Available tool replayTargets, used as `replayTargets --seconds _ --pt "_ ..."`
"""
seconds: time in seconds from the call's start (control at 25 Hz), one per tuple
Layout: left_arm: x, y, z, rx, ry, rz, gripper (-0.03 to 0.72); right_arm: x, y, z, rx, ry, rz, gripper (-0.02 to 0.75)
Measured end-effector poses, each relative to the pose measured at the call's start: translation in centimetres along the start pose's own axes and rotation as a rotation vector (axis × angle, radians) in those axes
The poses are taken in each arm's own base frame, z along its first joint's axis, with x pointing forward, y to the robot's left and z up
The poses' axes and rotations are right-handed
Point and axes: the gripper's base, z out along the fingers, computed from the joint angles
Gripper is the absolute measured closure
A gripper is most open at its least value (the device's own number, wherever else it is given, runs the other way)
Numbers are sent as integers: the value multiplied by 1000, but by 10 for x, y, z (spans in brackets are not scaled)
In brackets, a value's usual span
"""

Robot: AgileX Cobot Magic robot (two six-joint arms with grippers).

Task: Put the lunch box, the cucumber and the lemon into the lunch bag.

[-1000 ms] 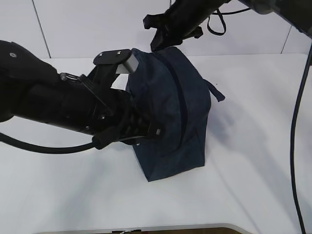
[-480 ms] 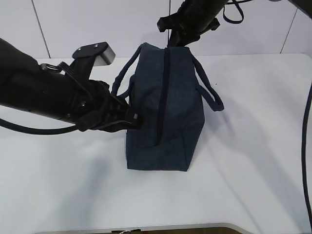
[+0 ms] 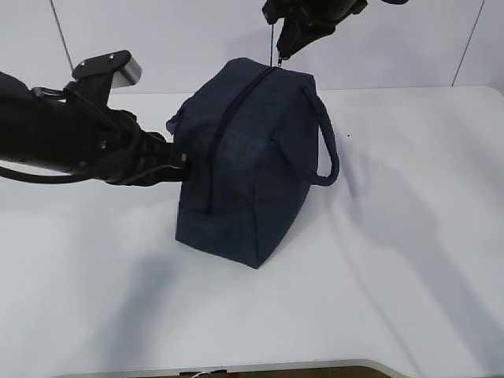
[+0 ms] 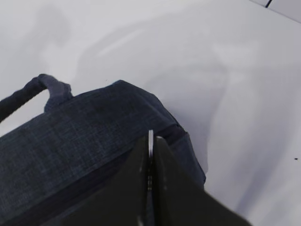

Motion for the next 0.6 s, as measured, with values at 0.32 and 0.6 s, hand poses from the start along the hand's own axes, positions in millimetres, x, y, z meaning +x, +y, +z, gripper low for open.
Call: replayTargets --seconds 0.32,0.6 --pt "-12 26 -5 -146 -105 -31 703 1 -5 -3 63 17 -39 733" --pt "-17 34 -8 -226 -159 -16 703 6 -9 -2 105 54 -55 733"
